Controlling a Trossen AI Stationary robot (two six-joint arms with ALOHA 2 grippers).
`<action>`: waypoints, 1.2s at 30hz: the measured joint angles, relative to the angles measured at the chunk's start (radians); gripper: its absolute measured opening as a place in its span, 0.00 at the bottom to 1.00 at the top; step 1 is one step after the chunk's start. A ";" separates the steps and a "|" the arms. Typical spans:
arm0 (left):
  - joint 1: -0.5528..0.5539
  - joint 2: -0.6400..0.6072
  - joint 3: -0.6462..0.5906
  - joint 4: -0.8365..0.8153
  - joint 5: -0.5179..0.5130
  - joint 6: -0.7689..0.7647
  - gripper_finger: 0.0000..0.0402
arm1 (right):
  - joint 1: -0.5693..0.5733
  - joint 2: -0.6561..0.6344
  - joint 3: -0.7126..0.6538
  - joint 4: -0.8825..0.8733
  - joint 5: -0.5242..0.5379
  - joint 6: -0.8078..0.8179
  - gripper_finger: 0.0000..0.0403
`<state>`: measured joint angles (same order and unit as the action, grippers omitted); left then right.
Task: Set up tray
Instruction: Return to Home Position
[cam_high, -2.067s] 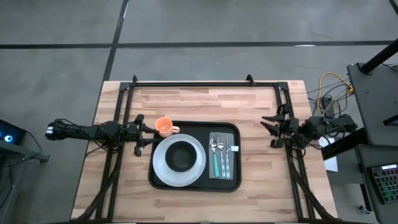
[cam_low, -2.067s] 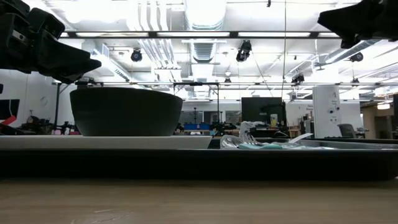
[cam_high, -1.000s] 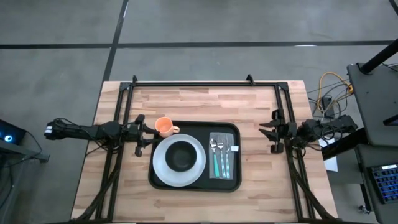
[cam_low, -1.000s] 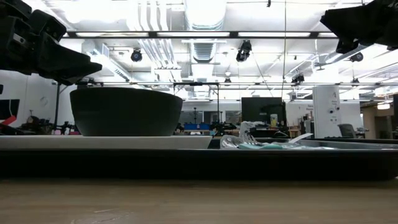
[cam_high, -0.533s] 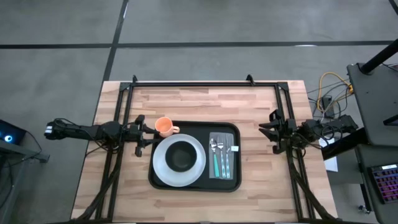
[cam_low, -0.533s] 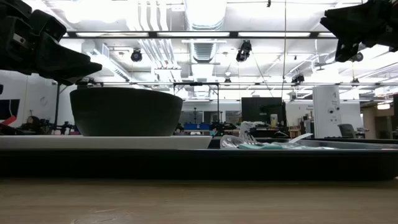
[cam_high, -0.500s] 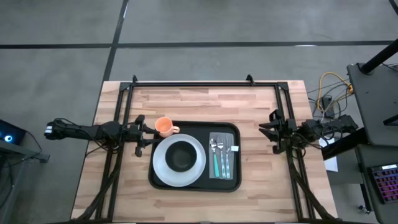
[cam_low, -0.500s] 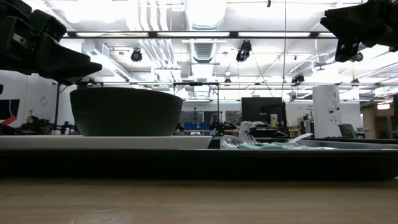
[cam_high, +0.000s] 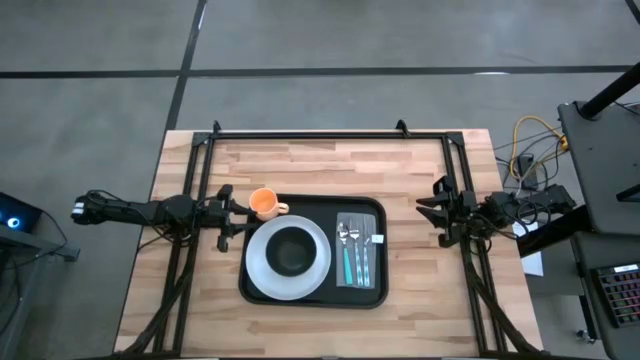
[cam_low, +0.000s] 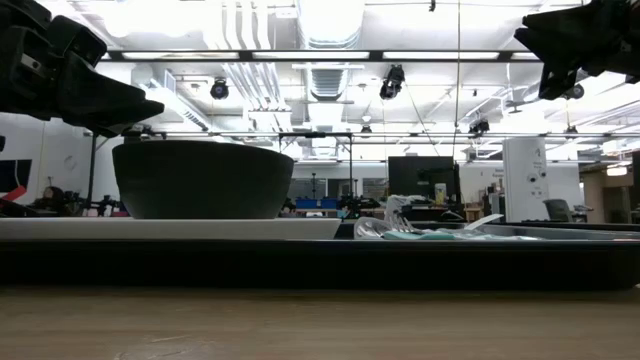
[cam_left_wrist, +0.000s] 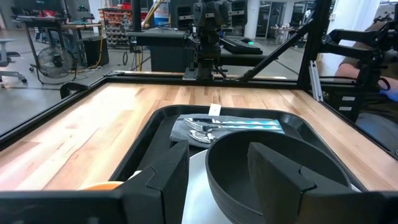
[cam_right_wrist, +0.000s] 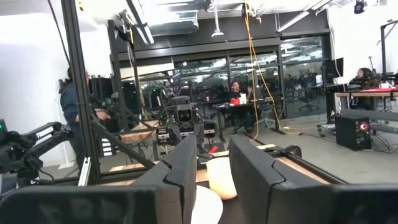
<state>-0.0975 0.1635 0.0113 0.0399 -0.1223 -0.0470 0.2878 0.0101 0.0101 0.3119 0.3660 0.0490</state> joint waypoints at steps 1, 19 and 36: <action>0.000 0.000 0.000 0.000 0.000 0.000 0.36 | 0.000 0.000 0.000 0.000 0.000 0.000 0.20; 0.000 0.000 0.000 0.000 0.000 0.000 0.36 | 0.000 0.000 0.000 0.000 0.000 0.000 0.19; 0.000 0.000 0.000 0.000 0.000 0.000 0.36 | 0.000 -0.001 0.000 0.000 0.000 0.000 0.18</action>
<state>-0.0978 0.1635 0.0113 0.0399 -0.1223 -0.0467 0.2878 0.0093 0.0101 0.3119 0.3660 0.0490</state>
